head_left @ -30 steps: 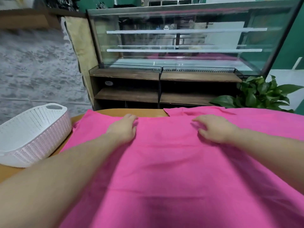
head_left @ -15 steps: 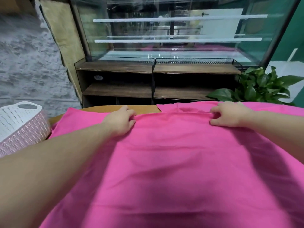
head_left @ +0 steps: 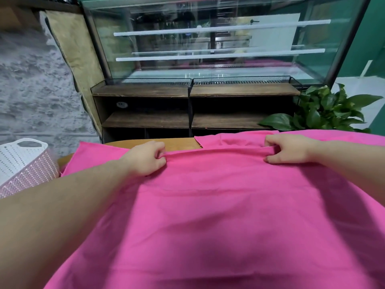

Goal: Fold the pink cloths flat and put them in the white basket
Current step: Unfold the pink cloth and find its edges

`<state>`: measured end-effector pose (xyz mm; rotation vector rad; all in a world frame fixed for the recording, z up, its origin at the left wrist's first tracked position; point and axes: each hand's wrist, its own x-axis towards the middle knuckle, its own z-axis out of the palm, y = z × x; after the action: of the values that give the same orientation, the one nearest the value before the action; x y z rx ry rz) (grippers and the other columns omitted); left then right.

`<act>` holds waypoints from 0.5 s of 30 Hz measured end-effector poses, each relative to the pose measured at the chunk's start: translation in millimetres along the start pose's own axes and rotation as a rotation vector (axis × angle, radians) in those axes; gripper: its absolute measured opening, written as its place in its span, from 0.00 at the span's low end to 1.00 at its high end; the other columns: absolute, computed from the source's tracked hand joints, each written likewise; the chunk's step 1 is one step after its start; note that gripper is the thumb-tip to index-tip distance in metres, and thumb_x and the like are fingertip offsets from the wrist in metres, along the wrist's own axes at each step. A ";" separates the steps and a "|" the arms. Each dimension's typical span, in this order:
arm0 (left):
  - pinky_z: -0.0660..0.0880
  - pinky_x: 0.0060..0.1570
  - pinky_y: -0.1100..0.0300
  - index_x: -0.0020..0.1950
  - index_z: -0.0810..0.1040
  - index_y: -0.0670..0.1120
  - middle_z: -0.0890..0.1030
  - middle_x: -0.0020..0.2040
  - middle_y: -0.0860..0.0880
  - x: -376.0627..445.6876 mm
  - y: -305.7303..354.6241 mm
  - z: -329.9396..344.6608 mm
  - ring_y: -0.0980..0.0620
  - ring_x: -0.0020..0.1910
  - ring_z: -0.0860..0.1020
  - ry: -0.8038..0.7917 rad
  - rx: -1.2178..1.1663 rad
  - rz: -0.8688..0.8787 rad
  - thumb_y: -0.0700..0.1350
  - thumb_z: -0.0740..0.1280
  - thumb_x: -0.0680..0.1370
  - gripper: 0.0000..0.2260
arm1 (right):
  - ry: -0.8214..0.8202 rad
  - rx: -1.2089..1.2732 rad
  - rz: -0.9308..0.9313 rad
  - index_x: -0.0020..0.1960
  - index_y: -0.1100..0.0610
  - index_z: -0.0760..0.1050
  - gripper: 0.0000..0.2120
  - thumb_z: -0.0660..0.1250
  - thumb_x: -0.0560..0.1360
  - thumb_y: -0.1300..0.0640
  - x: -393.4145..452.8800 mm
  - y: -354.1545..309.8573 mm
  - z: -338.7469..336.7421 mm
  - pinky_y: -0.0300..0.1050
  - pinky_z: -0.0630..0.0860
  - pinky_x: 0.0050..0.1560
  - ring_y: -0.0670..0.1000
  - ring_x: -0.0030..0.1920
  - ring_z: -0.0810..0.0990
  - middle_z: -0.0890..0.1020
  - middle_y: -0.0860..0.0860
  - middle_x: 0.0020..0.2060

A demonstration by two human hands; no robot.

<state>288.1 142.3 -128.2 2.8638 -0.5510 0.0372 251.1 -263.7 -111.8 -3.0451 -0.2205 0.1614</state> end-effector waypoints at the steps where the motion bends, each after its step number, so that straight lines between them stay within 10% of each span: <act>1: 0.72 0.41 0.55 0.40 0.68 0.48 0.75 0.43 0.50 2.8 1.2 -1.2 0.46 0.41 0.75 -0.005 -0.010 -0.025 0.46 0.67 0.77 0.10 | -0.012 0.026 0.003 0.42 0.49 0.66 0.15 0.72 0.74 0.46 0.2 -0.5 -3.0 0.44 0.68 0.37 0.48 0.38 0.74 0.75 0.45 0.37; 9: 0.73 0.20 0.59 0.44 0.67 0.48 0.77 0.37 0.46 23.9 7.6 1.6 0.49 0.25 0.78 -0.119 -0.162 -0.147 0.42 0.67 0.78 0.08 | 0.077 -0.119 0.065 0.43 0.48 0.67 0.11 0.69 0.74 0.48 8.0 13.6 -9.1 0.49 0.60 0.58 0.43 0.39 0.72 0.76 0.42 0.34; 15: 0.73 0.18 0.60 0.57 0.72 0.47 0.77 0.35 0.41 35.7 3.8 -6.9 0.48 0.23 0.75 -0.255 -0.287 -0.274 0.42 0.68 0.80 0.08 | 0.015 0.094 -0.006 0.52 0.50 0.70 0.15 0.74 0.72 0.52 6.1 19.1 -17.6 0.38 0.69 0.35 0.47 0.33 0.75 0.78 0.48 0.33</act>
<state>320.0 127.4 -118.2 2.6460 -0.1823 -0.4209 261.7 -283.0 -96.7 -2.9512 -0.2145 0.1442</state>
